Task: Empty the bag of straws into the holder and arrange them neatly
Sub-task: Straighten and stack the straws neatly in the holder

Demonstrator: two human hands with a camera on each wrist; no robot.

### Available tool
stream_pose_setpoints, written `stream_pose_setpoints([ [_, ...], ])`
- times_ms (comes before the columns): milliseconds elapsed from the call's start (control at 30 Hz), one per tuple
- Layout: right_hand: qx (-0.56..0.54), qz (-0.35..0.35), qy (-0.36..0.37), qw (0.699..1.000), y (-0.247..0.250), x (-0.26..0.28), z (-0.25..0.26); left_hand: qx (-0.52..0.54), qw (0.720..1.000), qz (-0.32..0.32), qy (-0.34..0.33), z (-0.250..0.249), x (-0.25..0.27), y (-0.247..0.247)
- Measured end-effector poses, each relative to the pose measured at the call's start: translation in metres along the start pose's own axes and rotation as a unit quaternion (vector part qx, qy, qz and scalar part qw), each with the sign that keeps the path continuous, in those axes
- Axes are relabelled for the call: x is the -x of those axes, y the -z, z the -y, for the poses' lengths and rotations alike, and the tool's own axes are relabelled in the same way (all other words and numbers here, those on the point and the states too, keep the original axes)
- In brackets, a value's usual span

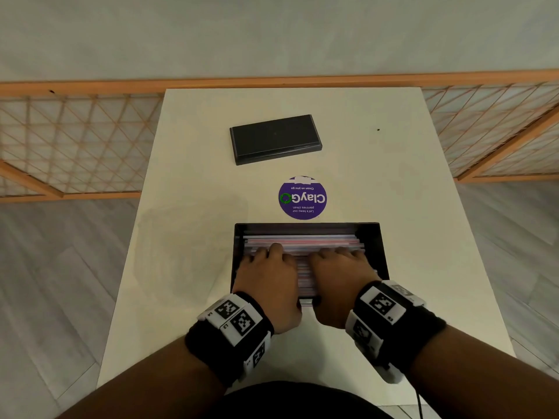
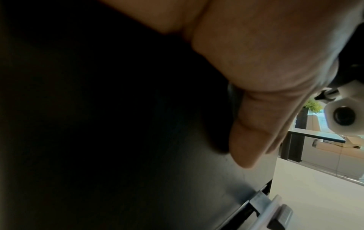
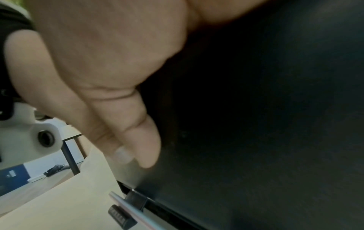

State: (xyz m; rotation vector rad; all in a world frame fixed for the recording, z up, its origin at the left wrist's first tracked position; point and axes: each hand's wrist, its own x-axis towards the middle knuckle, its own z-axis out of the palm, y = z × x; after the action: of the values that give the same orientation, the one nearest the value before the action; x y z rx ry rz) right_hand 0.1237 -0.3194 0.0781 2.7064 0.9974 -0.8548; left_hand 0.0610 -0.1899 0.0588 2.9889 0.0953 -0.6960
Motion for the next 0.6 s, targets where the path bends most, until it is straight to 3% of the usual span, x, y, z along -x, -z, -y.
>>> stream_pose_setpoints([
  [100,-0.011,0.002,0.024,1.000,0.0003,-0.0030,0.0045,0.001,1.000,-0.012,-0.012,0.0004,-0.0002,-0.0019],
  [600,-0.030,0.015,0.006,0.999,0.0004,-0.0054,0.0040,0.033,0.999,-0.004,0.001,0.0022,0.0004,-0.0036],
])
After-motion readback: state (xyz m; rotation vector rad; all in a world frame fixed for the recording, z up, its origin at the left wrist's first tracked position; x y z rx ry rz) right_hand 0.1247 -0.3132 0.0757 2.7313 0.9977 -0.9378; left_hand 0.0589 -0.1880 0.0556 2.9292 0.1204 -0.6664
